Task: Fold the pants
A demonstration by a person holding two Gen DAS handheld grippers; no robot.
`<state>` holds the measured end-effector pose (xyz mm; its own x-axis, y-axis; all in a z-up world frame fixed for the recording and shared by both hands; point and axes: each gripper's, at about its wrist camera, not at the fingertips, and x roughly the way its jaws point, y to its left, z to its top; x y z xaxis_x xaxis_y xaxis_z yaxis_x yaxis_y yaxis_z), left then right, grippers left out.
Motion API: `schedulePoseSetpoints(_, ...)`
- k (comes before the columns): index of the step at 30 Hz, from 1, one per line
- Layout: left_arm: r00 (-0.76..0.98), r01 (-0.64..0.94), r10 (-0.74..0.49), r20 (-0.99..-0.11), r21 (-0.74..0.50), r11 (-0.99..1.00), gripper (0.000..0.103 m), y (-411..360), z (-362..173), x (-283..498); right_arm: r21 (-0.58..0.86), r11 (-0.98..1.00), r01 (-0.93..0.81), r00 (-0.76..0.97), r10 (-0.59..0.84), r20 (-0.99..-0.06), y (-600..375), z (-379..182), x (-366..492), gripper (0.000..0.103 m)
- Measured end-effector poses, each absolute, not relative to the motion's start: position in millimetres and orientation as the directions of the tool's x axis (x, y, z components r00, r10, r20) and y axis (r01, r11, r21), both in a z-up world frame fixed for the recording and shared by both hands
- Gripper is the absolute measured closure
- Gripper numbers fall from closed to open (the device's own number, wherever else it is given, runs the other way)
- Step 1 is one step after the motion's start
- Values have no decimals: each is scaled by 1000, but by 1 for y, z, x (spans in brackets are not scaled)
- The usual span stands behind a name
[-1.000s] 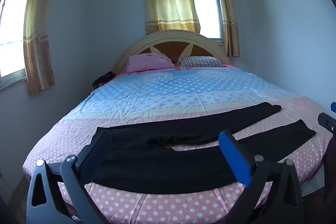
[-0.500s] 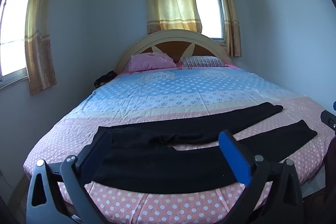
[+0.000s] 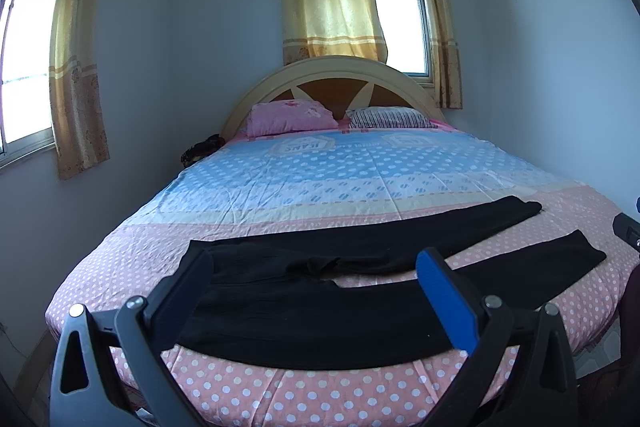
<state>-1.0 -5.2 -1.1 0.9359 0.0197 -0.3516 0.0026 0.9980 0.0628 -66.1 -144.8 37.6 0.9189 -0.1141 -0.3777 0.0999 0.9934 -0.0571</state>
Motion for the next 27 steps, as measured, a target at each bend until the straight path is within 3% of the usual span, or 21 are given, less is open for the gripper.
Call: schedulePoseSetpoints(27, 932, 7, 13, -363, 54, 999, 0, 8, -7, 6, -59, 993, 98, 908, -114, -403, -145, 27, -61, 1)
